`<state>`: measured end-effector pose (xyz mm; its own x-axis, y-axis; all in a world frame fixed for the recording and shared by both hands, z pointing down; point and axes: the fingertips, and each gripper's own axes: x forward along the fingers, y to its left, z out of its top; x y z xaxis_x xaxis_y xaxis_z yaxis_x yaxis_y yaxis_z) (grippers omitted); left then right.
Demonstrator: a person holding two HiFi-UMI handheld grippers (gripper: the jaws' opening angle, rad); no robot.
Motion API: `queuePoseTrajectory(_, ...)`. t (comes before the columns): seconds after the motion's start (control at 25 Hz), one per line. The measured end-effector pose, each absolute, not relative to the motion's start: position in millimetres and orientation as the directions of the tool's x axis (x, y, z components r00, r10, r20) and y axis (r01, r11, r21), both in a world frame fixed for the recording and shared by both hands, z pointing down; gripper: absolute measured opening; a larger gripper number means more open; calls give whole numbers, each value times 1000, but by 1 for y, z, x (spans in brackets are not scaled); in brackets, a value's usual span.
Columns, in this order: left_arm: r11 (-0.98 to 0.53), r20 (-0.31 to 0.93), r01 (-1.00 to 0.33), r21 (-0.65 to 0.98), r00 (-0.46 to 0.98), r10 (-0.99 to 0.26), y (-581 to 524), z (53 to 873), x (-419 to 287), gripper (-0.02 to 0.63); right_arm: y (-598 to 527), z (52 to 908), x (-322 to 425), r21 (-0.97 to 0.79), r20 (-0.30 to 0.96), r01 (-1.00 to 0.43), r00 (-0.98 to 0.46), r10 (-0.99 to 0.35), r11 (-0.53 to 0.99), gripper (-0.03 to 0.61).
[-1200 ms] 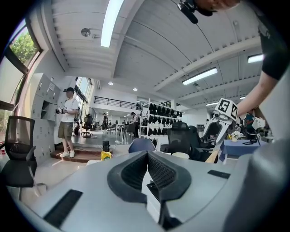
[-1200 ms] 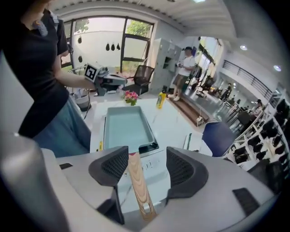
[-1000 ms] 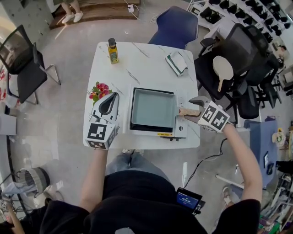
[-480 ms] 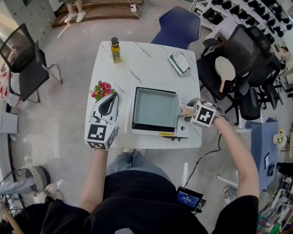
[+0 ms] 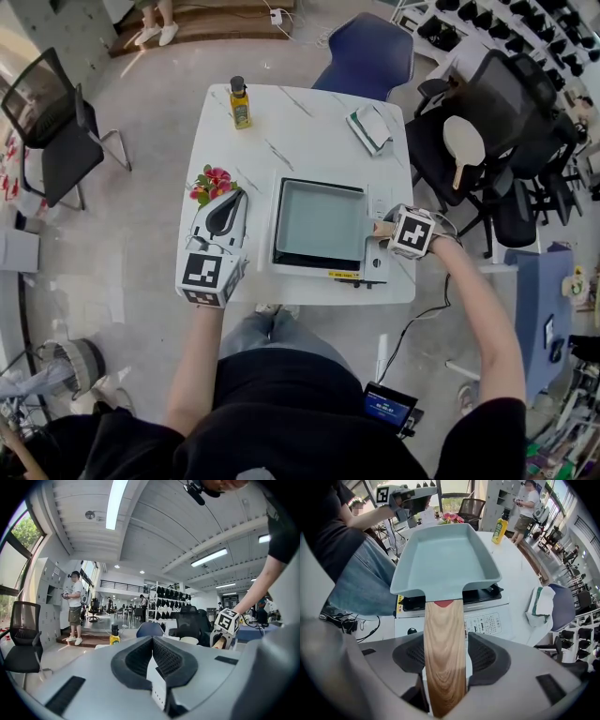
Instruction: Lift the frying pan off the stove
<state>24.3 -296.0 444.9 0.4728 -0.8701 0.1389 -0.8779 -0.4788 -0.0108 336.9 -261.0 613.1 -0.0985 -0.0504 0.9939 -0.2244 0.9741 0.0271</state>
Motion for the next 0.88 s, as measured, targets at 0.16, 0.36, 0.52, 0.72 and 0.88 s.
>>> queuePoseTrajectory(0.16,-474,141,-881,-12,467,-873,-295,445,24,20,-255,620,343,20,998,-213,-55,-32,977,213)
queuePoseTrajectory(0.36,-470,143,-883,-12,463,-875,-295,447,23,20,-257,624,342,28,998,-187,-47,-38,982,183)
queuePoseTrajectory(0.52,-469,149,-883,-11,462,-874,-294,447,22,20,-255,620,343,29,999,-186,-27,-35,982,128)
queuePoseTrajectory(0.72,-464,151,-886,-9,458,-876,-296,448,20,20,-253,621,343,37,999,-139,-8,-38,990,62)
queuePoseTrajectory(0.88,-466,151,-885,-6,460,-875,-295,449,22,20,-252,622,344,41,999,-131,-3,-42,991,51)
